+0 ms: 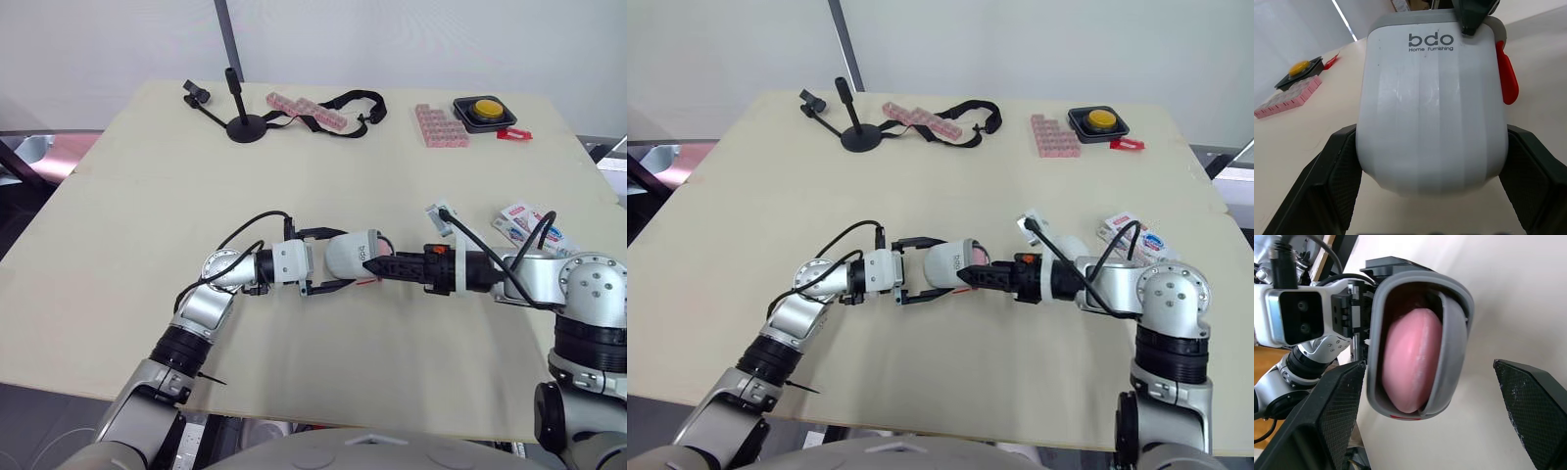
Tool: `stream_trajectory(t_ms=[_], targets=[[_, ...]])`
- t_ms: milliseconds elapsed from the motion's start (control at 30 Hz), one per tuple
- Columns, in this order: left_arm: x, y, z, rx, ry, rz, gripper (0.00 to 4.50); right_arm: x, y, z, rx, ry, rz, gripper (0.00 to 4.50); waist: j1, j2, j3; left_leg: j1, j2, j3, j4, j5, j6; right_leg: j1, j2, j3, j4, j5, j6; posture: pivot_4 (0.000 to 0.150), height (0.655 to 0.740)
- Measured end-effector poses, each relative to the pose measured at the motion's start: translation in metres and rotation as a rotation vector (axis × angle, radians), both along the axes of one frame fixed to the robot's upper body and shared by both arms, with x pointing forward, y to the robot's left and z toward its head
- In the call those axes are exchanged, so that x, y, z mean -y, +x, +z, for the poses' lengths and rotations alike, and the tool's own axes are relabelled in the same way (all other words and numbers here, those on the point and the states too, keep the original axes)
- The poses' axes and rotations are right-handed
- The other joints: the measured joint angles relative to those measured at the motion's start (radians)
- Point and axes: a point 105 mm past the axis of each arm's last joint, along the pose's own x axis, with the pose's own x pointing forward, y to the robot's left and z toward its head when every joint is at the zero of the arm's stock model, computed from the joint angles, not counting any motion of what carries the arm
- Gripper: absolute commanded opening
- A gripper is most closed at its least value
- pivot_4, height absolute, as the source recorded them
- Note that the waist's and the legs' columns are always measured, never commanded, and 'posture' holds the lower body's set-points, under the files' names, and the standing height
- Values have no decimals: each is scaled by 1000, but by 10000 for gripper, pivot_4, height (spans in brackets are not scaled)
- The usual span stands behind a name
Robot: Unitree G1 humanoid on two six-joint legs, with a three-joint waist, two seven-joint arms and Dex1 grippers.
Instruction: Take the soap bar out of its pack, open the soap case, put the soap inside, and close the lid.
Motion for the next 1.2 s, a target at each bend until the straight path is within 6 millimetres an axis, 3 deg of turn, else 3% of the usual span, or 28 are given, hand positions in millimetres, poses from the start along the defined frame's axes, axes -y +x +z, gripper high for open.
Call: stream_trajectory(t_ms=[500,1167,1200], targets=[[7,-5,-1,-4,5,-29,34421,-8,1,-5,-39,-12,1,44632,1,0,0,-1,0,0,0,0,0,0,0,0,0,0,0,1500,7400],[9,-4,1,4,7,-38,34421,-3,-5,-6,-68,-16,-2,44632,2,0,0,-1,0,0,0,-1,-1,0,0,0,-1,0,0,1500,7400],[9,-4,1,4,7,-38,34421,-3,-4,-6,-68,-16,-3,42091,2,0,0,-1,0,0,0,-1,-1,0,0,0,-1,0,0,1500,7400]])
